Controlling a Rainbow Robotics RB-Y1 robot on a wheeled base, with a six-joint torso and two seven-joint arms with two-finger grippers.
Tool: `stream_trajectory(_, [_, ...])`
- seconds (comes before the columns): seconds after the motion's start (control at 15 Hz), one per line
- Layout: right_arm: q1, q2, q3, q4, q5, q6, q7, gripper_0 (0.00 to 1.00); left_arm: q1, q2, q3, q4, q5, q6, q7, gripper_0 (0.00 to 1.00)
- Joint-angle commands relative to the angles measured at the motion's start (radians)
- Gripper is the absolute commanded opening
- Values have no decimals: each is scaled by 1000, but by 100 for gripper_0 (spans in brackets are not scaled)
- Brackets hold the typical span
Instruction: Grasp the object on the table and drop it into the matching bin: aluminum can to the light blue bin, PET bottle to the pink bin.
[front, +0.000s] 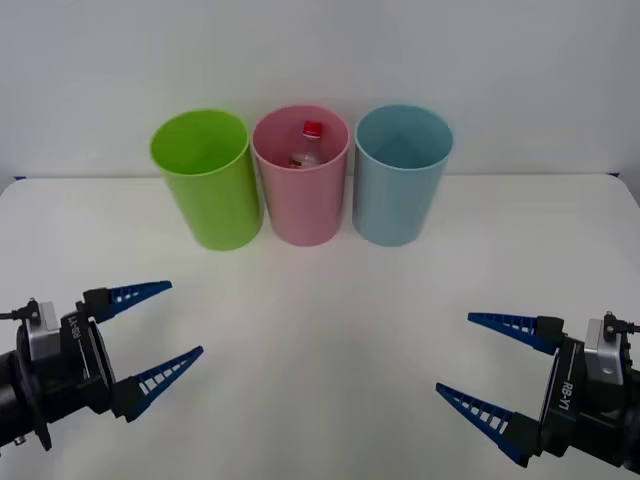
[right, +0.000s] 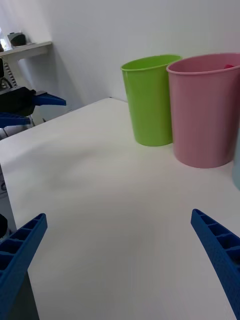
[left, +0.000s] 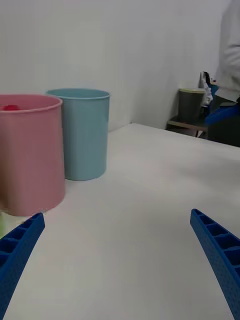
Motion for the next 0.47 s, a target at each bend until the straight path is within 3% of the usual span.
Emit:
stream_trajectory(0.07, [0, 0, 0, 0, 0, 0, 0, 100, 13, -8, 15, 1, -15, 16, 2, 100])
stream_trajectory(0.47, [0, 0, 0, 0, 0, 0, 0, 100, 19, -8, 22, 0, -28, 24, 4, 100])
